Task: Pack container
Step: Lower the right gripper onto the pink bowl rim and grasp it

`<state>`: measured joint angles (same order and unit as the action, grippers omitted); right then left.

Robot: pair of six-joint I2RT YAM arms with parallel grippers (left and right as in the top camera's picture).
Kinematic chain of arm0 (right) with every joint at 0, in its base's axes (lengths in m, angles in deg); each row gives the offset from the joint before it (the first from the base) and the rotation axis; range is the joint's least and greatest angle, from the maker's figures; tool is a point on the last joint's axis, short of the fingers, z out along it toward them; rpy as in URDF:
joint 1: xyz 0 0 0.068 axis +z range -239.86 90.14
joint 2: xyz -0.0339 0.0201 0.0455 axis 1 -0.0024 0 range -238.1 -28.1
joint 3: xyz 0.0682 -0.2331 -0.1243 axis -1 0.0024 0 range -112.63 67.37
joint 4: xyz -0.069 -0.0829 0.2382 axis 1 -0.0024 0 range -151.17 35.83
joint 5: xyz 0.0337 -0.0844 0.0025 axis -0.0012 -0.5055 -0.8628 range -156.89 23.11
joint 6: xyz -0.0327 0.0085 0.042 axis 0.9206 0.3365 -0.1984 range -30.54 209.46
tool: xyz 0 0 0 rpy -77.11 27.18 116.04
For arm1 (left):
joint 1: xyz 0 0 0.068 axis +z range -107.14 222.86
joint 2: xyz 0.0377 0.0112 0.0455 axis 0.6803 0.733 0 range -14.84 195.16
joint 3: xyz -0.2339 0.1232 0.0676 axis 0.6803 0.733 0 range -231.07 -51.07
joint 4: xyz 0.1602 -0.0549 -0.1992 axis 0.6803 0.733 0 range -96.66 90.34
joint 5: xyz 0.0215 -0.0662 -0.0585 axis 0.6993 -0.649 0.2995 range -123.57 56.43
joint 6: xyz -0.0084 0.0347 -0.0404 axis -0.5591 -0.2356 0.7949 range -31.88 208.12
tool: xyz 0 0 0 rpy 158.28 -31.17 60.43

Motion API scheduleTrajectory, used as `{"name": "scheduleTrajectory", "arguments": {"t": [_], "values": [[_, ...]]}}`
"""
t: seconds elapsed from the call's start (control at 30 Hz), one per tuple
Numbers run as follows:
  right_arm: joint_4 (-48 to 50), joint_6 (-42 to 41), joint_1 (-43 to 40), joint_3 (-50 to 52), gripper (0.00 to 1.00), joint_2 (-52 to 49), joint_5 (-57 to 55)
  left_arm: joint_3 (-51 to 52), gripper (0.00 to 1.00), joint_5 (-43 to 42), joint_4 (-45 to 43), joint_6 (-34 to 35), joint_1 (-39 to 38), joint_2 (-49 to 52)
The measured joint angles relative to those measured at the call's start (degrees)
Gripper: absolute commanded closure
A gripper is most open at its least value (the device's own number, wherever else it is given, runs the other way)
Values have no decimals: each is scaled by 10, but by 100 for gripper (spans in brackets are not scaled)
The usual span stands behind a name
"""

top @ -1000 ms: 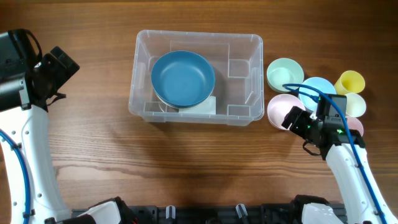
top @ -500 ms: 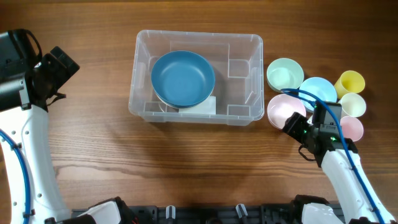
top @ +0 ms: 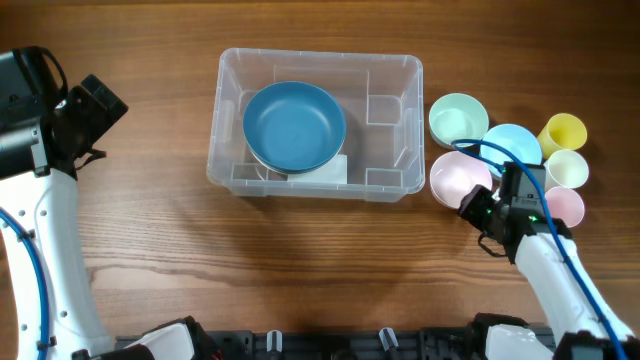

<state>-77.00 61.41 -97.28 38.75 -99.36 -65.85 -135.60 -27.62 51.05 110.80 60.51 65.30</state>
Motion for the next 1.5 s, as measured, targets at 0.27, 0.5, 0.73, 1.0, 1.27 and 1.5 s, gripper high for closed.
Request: {"name": "scheduleTrajectory", "arguments": {"t": [0.27,0.5,0.73,1.0,1.27,1.5], "values": [[19,-9,0,0,52,-21,0,0,0,0,0,0,0,0],[5,-10,0,0,52,-21,0,0,0,0,0,0,0,0],[-14,-5,0,0,78,1,0,0,0,0,0,0,0,0],[-29,4,0,0,85,59,0,0,0,0,0,0,0,0],[-47,13,0,0,85,115,0,0,0,0,0,0,0,0],[-59,22,1,0,44,145,0,0,0,0,0,0,0,0]]}}
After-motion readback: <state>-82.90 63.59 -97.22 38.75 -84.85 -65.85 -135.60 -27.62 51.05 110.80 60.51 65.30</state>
